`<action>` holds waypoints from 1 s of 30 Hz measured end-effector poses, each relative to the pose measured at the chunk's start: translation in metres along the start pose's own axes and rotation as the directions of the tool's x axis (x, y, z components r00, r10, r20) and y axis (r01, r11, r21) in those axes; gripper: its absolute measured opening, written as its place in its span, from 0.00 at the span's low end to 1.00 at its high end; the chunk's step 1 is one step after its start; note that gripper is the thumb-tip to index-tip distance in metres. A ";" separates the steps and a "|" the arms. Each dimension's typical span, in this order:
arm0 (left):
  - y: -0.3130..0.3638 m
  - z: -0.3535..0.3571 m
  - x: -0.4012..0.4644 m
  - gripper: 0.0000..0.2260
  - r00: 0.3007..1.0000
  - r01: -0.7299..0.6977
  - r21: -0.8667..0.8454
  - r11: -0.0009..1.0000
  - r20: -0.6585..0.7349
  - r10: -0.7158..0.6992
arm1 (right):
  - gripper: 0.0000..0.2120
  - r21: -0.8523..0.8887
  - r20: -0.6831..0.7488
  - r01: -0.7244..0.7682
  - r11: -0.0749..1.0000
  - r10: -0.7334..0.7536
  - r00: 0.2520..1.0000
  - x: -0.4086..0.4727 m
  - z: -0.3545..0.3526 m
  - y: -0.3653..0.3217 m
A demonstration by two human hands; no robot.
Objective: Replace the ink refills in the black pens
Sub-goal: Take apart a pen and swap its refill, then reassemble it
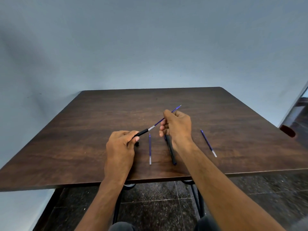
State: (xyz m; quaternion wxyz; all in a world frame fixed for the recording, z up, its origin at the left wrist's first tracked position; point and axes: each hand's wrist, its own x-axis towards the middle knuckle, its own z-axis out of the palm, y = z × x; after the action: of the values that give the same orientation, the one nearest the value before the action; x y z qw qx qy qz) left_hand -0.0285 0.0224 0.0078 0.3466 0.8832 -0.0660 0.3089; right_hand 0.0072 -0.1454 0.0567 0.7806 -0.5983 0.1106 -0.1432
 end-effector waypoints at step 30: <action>0.001 0.001 -0.001 0.10 0.999 -0.009 0.004 1.000 0.039 0.009 | 0.04 0.052 0.230 -0.113 0.992 0.098 0.968 -0.016 -0.006 0.017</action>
State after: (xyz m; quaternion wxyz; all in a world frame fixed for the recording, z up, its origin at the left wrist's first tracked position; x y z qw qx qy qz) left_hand -0.0292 0.0207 0.0070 0.3419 0.8895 -0.0759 0.2933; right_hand -0.0082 -0.1412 0.0392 0.8135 -0.5785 0.0478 -0.0357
